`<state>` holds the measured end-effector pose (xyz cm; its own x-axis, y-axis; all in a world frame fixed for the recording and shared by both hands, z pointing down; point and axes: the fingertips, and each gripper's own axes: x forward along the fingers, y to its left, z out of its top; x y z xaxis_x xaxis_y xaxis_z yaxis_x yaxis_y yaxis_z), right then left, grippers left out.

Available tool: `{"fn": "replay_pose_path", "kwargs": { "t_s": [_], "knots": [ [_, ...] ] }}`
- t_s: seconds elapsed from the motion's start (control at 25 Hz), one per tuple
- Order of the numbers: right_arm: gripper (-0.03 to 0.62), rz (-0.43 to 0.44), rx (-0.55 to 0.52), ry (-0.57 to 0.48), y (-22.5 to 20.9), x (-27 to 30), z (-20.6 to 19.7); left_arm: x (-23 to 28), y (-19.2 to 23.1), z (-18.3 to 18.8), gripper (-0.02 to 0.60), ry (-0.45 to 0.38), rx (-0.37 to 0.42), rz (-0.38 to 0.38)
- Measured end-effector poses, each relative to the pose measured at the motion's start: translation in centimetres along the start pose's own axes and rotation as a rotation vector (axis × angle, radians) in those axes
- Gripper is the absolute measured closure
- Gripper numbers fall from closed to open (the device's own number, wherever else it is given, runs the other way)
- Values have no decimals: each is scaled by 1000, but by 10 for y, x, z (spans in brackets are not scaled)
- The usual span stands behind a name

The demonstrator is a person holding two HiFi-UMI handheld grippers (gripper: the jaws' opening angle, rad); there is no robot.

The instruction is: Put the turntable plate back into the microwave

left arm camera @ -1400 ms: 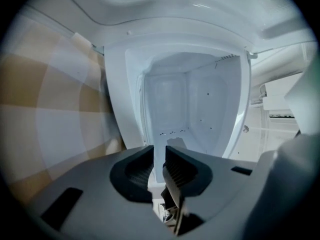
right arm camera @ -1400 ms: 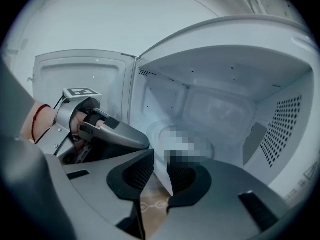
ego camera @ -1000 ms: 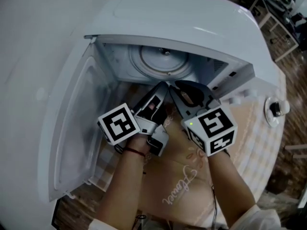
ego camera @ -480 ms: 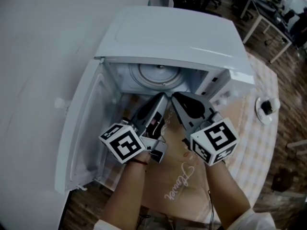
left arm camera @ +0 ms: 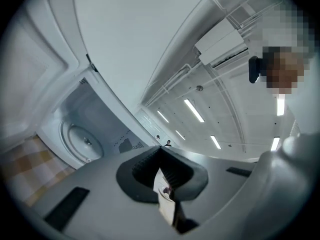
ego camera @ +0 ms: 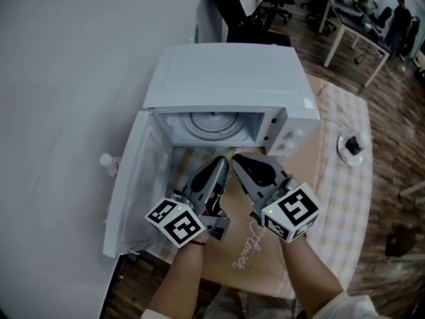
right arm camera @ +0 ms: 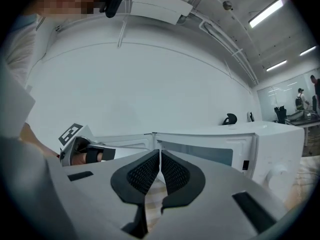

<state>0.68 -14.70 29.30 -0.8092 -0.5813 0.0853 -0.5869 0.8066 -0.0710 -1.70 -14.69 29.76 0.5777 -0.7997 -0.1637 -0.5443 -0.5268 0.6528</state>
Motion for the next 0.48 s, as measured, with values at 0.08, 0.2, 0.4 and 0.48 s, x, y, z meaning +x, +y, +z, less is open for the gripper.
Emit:
{"fn": "replay_pose_path", "kwargs": {
  "t_s": [0.08, 0.2, 0.4, 0.48],
  "knots": [
    [556, -2, 12, -15, 7, -9, 9, -6, -15, 2, 581, 13, 23, -10],
    [556, -4, 19, -45, 19, -21, 26, -14, -39, 12, 581, 15, 67, -32],
    [556, 15, 20, -80, 46, -45, 51, -33, -84, 21, 581, 27, 191, -69],
    [556, 18, 23, -88, 55, -55, 57, -42, -97, 24, 581, 33, 209, -80]
  ]
}}
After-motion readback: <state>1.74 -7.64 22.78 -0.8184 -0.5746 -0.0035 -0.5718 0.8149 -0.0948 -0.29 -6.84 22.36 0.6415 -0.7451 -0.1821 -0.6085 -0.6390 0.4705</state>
